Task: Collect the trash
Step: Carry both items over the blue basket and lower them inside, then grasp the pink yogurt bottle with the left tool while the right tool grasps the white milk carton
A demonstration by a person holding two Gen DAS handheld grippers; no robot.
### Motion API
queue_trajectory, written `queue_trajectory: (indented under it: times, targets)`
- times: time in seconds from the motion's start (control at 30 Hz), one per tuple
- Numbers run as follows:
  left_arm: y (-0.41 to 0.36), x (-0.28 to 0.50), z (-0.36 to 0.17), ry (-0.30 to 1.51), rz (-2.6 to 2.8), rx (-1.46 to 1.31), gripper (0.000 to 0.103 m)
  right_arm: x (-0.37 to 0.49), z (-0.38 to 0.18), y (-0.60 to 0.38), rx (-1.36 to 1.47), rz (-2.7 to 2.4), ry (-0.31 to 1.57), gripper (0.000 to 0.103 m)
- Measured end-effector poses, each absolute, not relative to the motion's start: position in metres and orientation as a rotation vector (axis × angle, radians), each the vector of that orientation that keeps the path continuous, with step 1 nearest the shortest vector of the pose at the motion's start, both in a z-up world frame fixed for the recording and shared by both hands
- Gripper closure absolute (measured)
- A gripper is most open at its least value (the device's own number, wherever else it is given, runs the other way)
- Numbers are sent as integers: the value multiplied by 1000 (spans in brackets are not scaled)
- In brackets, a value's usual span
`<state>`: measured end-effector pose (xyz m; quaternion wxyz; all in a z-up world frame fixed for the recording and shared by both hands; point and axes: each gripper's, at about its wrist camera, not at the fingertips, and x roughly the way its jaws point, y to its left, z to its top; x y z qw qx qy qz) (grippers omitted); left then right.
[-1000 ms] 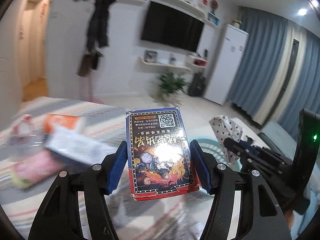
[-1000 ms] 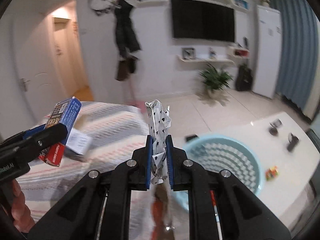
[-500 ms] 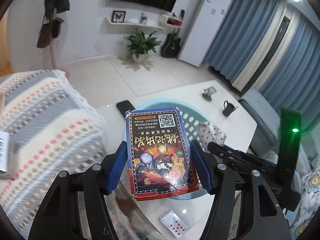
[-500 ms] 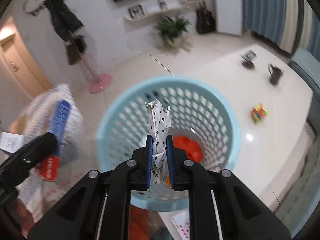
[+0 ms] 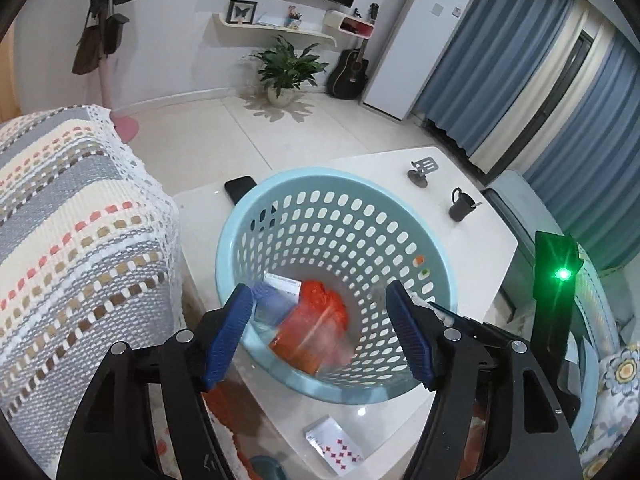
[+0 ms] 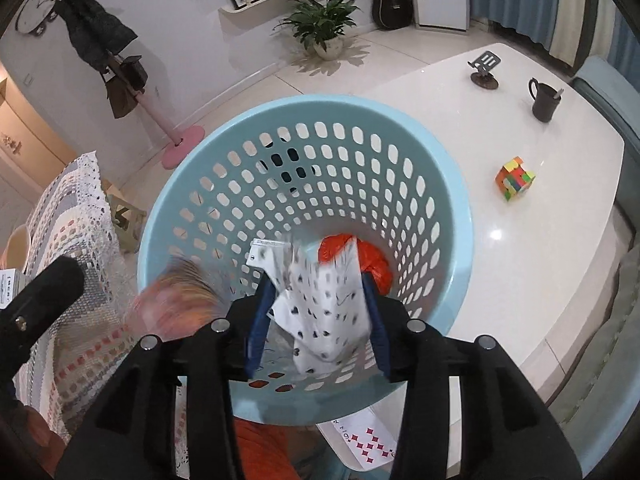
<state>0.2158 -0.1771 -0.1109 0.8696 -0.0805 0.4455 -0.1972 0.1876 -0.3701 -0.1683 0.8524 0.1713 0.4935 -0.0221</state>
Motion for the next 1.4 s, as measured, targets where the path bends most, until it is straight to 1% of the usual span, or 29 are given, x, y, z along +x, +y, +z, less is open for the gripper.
queue_trajectory:
  times: [0.13,0.33,0.5,0.57,0.63,0.83,1.0,1.17,1.4]
  targets:
    - [-170,205,-107,927,-419,-181,33,186,-167,-371,378,-39,1041,63]
    - [-161,192,-102,914,-415,-182,33,185,-164,-363,364,-31,1051,62]
    - [-141,179,-94,892,-405,-206,31,183,-155,-352,338,-29,1037,44]
    - [-133,174,-91,880,-399,-213,30,182,-152,-349,337,-27,1029,27]
    - [-125,169,-87,866,-390,-219,30,181,-149,-349,355,-19,1023,24]
    - [-93,154,-73,820,-367,-266,30,175,-134,-345,368,-8,996,23]
    - [-64,136,-59,767,-326,-285,30,168,-105,-313,310,48,925,23]
    - [-19,115,-41,699,-235,-303,30,163,-69,-250,224,187,824,23]
    - [74,81,-25,645,-1,-339,30,163,-37,-142,59,424,725,23]
